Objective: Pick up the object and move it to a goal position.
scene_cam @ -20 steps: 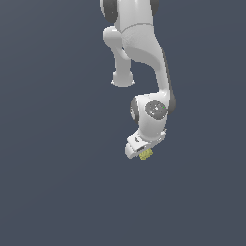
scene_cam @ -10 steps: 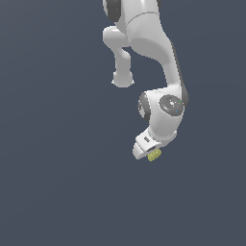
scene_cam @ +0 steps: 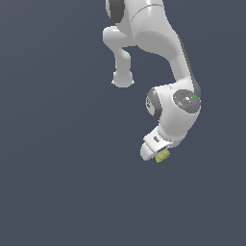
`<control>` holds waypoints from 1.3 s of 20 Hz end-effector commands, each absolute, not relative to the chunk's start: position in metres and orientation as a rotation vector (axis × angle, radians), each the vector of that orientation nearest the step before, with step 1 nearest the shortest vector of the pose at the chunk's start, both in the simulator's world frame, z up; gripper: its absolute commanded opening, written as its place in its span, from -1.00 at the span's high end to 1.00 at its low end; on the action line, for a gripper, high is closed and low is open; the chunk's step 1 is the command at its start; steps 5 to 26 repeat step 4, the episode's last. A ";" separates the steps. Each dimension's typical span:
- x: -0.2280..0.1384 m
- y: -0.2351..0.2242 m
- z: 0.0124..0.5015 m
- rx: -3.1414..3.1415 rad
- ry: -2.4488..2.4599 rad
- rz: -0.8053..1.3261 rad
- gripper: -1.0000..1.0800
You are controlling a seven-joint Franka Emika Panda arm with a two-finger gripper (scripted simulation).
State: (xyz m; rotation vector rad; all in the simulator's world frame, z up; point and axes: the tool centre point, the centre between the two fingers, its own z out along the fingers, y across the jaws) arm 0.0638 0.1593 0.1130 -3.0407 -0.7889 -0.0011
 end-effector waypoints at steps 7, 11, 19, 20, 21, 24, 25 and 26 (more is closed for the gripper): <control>0.065 0.160 0.113 -3.041 -0.788 0.000 1.00; 0.065 0.160 0.113 -3.041 -0.788 0.000 1.00; 0.065 0.160 0.113 -3.041 -0.788 0.000 1.00; 0.065 0.160 0.113 -3.041 -0.788 0.000 1.00; 0.065 0.160 0.113 -3.041 -0.788 0.000 1.00; 0.065 0.160 0.113 -3.041 -0.788 0.000 1.00; 0.065 0.160 0.113 -3.041 -0.788 0.000 1.00; 0.065 0.160 0.113 -3.041 -0.788 0.000 1.00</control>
